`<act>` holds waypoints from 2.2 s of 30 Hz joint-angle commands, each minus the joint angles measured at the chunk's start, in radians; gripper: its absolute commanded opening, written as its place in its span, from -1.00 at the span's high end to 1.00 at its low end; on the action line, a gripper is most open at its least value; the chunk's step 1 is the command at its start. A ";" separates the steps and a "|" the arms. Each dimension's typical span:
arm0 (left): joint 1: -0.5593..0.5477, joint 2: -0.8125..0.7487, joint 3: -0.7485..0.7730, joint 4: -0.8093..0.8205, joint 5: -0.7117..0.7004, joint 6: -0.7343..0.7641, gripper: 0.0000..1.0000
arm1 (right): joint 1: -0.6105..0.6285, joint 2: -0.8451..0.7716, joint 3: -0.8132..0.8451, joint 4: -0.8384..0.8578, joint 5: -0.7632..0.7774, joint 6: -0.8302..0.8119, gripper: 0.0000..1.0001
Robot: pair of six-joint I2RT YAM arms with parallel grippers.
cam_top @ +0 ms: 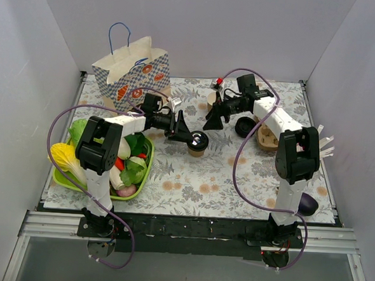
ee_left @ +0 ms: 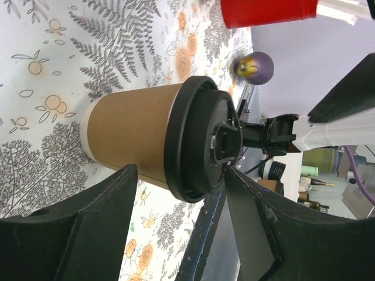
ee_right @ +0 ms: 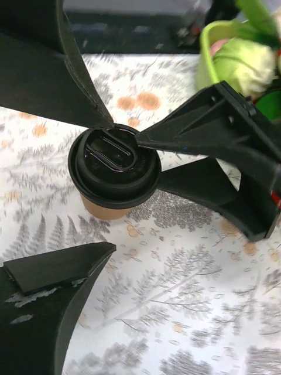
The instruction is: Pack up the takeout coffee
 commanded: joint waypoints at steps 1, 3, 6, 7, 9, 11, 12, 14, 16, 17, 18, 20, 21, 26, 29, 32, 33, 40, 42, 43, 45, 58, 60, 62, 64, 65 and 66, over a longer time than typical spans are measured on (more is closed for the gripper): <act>-0.004 -0.036 0.033 0.066 0.067 -0.025 -0.22 | 0.084 -0.048 0.077 -0.270 0.070 -0.533 -0.73; -0.004 -0.041 0.031 0.064 0.071 -0.024 -0.24 | 0.107 -0.063 0.050 -0.261 0.085 -0.585 -0.76; -0.004 -0.050 0.025 0.060 0.067 -0.024 -0.24 | 0.141 -0.062 0.050 -0.318 0.119 -0.679 -0.78; -0.004 -0.054 0.021 0.060 0.064 -0.024 -0.25 | 0.151 -0.059 0.050 -0.339 0.143 -0.748 -0.78; -0.001 -0.062 0.018 0.052 0.054 -0.021 -0.25 | 0.170 -0.056 0.050 -0.382 0.159 -0.794 -0.79; -0.001 -0.071 0.011 0.049 0.041 -0.019 -0.24 | 0.176 -0.054 0.049 -0.384 0.170 -0.810 -0.79; 0.002 -0.071 0.008 0.046 0.036 -0.018 -0.24 | 0.182 -0.054 0.049 -0.387 0.173 -0.813 -0.79; 0.002 -0.071 0.005 0.043 0.027 -0.012 -0.23 | 0.187 -0.054 0.050 -0.390 0.186 -0.833 -0.79; 0.002 -0.068 0.005 0.037 0.018 -0.011 -0.22 | 0.194 -0.051 0.050 -0.393 0.202 -0.843 -0.79; 0.002 -0.068 0.004 0.038 0.015 -0.010 -0.21 | 0.196 -0.050 0.050 -0.390 0.203 -0.843 -0.79; 0.002 -0.064 0.004 0.040 0.015 -0.011 -0.21 | 0.196 -0.051 0.047 -0.388 0.205 -0.843 -0.79; 0.004 -0.058 0.005 0.041 0.016 -0.016 -0.21 | 0.197 -0.051 0.053 -0.385 0.197 -0.839 -0.78; 0.005 -0.052 0.005 0.055 0.016 -0.028 -0.20 | 0.196 -0.053 0.061 -0.385 0.194 -0.819 -0.78; 0.014 -0.030 0.007 0.138 0.077 -0.119 -0.20 | 0.190 -0.051 0.125 -0.391 0.138 -0.732 -0.78; 0.016 -0.001 0.024 0.182 0.091 -0.159 -0.21 | 0.173 -0.033 0.165 -0.379 0.111 -0.626 -0.76; 0.016 0.028 0.048 0.190 0.080 -0.172 -0.21 | 0.153 -0.030 0.161 -0.356 0.096 -0.557 -0.71; 0.016 0.034 0.053 0.190 0.080 -0.173 -0.20 | 0.151 -0.040 0.140 -0.353 0.098 -0.561 -0.70; 0.016 0.071 0.071 0.193 0.065 -0.180 -0.20 | 0.158 -0.132 0.008 -0.295 0.156 -0.664 -0.47; 0.016 0.082 0.074 0.198 0.067 -0.183 -0.20 | 0.165 -0.143 -0.002 -0.322 0.156 -0.734 -0.41; 0.016 0.083 0.074 0.198 0.067 -0.183 -0.20 | 0.167 -0.143 0.001 -0.360 0.153 -0.756 -0.38; 0.016 0.091 0.079 0.196 0.064 -0.182 -0.20 | 0.177 -0.137 0.001 -0.397 0.151 -0.812 -0.29; 0.016 0.116 0.077 0.155 0.019 -0.165 -0.20 | 0.201 -0.114 -0.066 -0.416 0.237 -0.899 0.26; 0.016 0.122 0.077 0.153 0.011 -0.160 -0.20 | 0.201 -0.122 -0.086 -0.395 0.251 -0.908 0.34; 0.016 0.126 0.079 0.132 -0.010 -0.160 -0.19 | 0.201 -0.126 -0.114 -0.384 0.266 -0.920 0.42; 0.016 0.133 0.076 0.107 -0.033 -0.160 -0.18 | 0.201 -0.128 -0.135 -0.378 0.275 -0.926 0.45; 0.016 0.136 0.070 0.103 -0.050 -0.160 -0.18 | 0.202 -0.128 -0.143 -0.376 0.277 -0.928 0.46; 0.016 0.142 0.065 0.089 -0.064 -0.165 -0.17 | 0.202 -0.128 -0.149 -0.373 0.279 -0.932 0.48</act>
